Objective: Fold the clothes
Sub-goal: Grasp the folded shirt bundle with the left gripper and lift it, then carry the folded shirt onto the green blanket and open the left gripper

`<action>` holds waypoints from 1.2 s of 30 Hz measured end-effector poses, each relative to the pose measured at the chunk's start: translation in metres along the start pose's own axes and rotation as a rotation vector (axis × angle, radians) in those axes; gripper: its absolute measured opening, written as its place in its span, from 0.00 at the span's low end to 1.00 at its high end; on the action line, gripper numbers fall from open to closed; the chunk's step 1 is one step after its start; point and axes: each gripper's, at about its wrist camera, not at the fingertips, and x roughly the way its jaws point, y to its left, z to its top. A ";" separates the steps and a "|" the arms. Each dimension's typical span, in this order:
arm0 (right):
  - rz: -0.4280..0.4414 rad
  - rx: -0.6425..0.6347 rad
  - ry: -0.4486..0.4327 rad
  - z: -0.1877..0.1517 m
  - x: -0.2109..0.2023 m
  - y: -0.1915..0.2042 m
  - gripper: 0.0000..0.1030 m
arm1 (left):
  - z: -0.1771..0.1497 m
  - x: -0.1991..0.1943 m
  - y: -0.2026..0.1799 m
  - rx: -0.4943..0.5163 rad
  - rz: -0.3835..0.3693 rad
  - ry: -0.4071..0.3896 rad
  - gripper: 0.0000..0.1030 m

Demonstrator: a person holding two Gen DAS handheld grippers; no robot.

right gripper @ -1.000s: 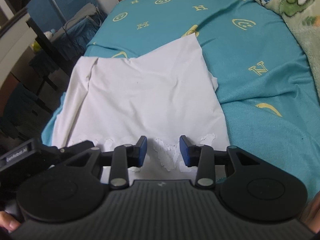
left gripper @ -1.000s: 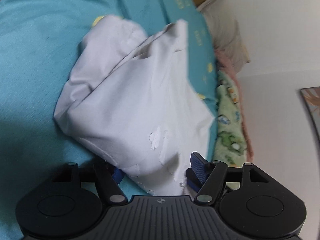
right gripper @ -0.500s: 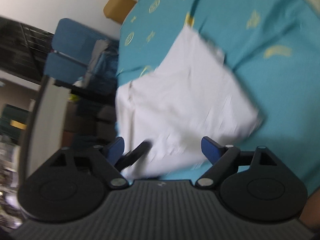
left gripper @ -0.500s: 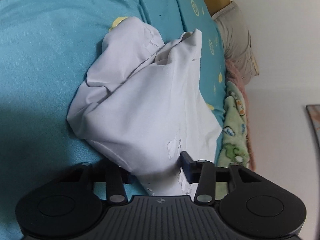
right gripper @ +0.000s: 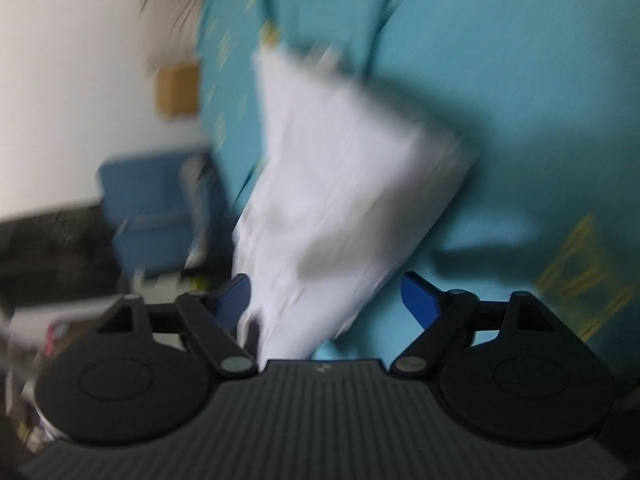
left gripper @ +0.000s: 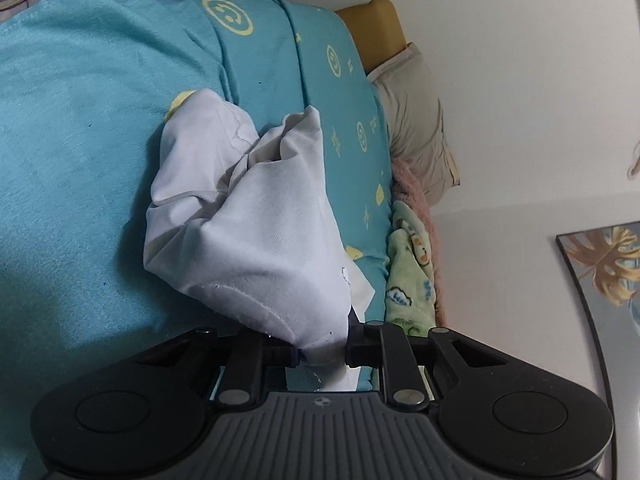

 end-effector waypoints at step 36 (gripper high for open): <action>0.184 -0.331 -0.313 0.018 -0.220 0.096 0.09 | -0.102 -0.033 -0.218 0.311 0.047 0.147 0.17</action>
